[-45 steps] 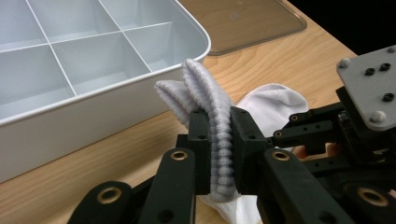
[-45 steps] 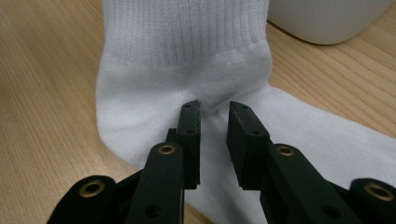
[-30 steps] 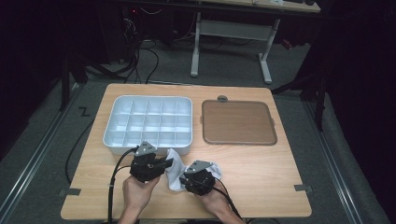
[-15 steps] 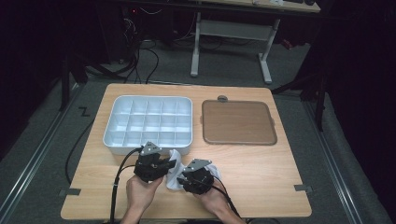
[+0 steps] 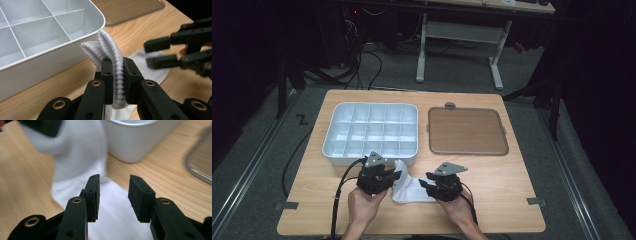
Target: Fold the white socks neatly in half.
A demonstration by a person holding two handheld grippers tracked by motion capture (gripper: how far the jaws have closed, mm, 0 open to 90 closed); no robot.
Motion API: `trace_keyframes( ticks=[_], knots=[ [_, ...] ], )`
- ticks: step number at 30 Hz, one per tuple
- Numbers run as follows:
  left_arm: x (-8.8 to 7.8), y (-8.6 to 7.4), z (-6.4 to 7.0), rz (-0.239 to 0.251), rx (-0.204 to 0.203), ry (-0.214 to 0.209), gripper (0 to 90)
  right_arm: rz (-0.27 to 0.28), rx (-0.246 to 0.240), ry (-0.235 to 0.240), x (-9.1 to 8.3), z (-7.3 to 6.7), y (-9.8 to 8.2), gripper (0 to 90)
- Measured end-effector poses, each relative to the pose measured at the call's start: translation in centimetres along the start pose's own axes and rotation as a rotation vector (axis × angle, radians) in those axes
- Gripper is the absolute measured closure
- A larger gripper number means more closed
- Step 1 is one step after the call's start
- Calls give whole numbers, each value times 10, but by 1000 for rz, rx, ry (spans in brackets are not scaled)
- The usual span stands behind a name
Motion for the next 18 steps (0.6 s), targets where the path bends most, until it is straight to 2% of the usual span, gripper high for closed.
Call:
trace_keyframes(
  ticks=[2, 4, 5, 9, 13, 18],
  knots=[
    [1, -1, 1, -4, 4, 1, 809, 7, 0, -52, -7, 11, -6, 601],
    [1, -1, 2, -6, 4, 0, 809, 17, 38, -103, -18, 26, -15, 581],
    [1, -1, 2, -7, 5, 0, 809, 17, 38, -103, -18, 26, -15, 581],
    [2, 0, 3, -10, 16, -2, 809, 23, 94, -112, -29, 38, -26, 568],
    [1, 1, 3, -12, 11, 4, 809, -13, 135, -91, -25, 46, -40, 569],
    [-3, 4, 5, 7, -5, -1, 809, -38, 138, -84, -17, 45, -46, 606]
  ],
)
Point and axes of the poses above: each handheld gripper's, and its own axes: x roughly forward along the jaws, y roughly out of its top, z roughly to its right, the point moved 3 cm from there along x, roughly forward along the jaws, and after that the axes turned 3 degrees about x, right-handed, at the moved point
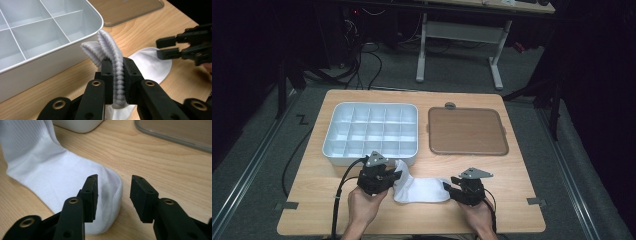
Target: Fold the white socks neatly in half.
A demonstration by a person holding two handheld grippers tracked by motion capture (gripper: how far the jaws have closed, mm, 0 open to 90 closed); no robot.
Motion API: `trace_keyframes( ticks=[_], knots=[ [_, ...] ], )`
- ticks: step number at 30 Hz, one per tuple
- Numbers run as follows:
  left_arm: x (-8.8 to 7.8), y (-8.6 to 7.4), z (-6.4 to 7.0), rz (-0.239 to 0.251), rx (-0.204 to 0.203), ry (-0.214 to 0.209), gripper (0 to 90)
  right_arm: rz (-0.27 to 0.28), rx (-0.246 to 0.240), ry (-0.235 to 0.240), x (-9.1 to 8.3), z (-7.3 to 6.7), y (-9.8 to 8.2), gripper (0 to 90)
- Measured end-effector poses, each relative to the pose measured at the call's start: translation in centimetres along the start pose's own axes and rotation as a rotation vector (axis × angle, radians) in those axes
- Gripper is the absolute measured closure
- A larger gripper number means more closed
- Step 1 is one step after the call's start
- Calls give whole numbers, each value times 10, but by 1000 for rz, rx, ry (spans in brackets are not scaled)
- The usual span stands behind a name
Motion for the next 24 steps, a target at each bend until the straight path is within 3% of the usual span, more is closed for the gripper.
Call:
trace_keyframes(
  ticks=[4, 13, 24],
  knots=[
    [0, -1, 5, 2, -11, -6, 809, -35, -14, -9, 10, -2, -3, 644],
    [0, -2, 17, 0, -13, -42, 809, -51, -43, -17, 21, -10, -2, 670],
    [21, -18, 28, -83, -1, -68, 808, -51, -62, 11, 30, -20, 4, 689]
  ],
)
Point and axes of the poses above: each handheld gripper's, and its own axes: x roughly forward along the jaws, y roughly out of its top, z roughly to its right, the point moved 3 cm from there along x, roughly forward along the jaws, and after that the axes turned 3 degrees about x, right-handed, at the moved point
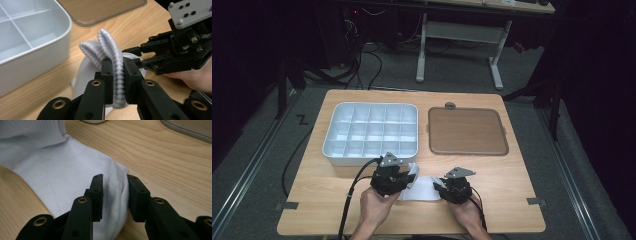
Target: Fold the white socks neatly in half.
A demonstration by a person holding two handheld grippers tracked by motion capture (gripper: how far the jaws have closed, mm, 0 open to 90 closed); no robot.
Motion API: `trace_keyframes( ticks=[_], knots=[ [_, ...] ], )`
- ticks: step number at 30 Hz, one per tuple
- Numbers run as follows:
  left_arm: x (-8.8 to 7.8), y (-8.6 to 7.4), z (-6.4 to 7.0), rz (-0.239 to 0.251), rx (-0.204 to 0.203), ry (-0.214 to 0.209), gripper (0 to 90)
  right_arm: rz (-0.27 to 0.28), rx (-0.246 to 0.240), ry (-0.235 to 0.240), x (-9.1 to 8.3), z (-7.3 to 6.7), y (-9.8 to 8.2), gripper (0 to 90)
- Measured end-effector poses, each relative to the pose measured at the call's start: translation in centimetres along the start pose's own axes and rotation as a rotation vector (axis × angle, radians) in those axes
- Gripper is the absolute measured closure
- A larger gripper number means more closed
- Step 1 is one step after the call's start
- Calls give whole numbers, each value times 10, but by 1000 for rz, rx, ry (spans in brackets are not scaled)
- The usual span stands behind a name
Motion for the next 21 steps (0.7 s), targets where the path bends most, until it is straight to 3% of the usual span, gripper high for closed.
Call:
trace_keyframes(
  ticks=[12, 15, 21],
  knots=[
    [26, -20, 5, -58, 58, 17, 809, -6, -4, 34, 3, -3, 2, 705],
    [31, -25, 5, -67, 80, 29, 809, -14, -15, 27, 3, -3, 5, 646],
    [41, -36, 4, -88, 69, 35, 809, 17, -5, 28, -16, -5, 6, 610]
  ],
)
Point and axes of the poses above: each handheld gripper's, and its own axes: x roughly forward along the jaws, y roughly out of its top, z roughly to its right, the point moved 3 cm from there along x, roughly forward along the jaws, and after that the axes turned 3 degrees about x, right-handed, at the moved point
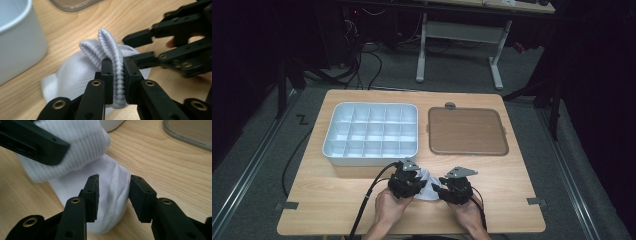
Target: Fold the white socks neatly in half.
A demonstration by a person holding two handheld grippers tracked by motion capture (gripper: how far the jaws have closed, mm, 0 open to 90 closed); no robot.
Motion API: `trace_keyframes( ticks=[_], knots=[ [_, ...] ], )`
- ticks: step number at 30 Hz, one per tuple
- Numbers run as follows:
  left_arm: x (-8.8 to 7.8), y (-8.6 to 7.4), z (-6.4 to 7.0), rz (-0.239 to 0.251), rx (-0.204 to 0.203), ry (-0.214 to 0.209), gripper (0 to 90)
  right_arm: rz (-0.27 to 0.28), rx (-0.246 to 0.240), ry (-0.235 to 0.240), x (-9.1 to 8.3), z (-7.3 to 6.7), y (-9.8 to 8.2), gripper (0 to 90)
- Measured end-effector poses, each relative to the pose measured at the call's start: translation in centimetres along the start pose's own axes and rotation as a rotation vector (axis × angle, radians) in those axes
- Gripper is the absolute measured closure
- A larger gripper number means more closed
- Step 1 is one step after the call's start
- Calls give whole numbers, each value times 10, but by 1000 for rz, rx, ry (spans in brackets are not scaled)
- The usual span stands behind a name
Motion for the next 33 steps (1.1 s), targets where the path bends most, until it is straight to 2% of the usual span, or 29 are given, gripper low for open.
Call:
trace_keyframes(
  ticks=[4, 7, 10, 12, 19, 23, 28, 33],
  knots=[
    [3, -4, 3, -8, 14, 6, 809, 8, 18, -11, -6, 6, -2, 635],
    [4, -5, 3, -14, 20, 11, 809, -11, 31, -3, -5, 10, -6, 702],
    [6, -5, 3, -15, 22, 14, 809, -9, 23, -2, 0, 12, -8, 811],
    [8, -6, 4, -17, 25, 16, 809, -13, 19, -5, 1, 13, -7, 842],
    [16, -7, 5, -15, 15, 29, 807, -17, -4, -17, 6, 15, -4, 855],
    [21, -10, 7, -26, 23, 32, 803, -17, -29, -21, 9, 14, -1, 856],
    [28, -13, 7, -37, 24, 39, 798, -15, -24, -13, 11, 13, -1, 856],
    [32, -16, 8, -47, 28, 30, 716, -18, -23, -13, 10, 15, 0, 851]
  ],
)
Point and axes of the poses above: each handheld gripper's, and its own axes: x roughly forward along the jaws, y roughly out of its top, z roughly to its right, the point moved 3 cm from there along x, roughly forward along the jaws, and after that the axes turned 3 degrees about x, right-handed, at the moved point
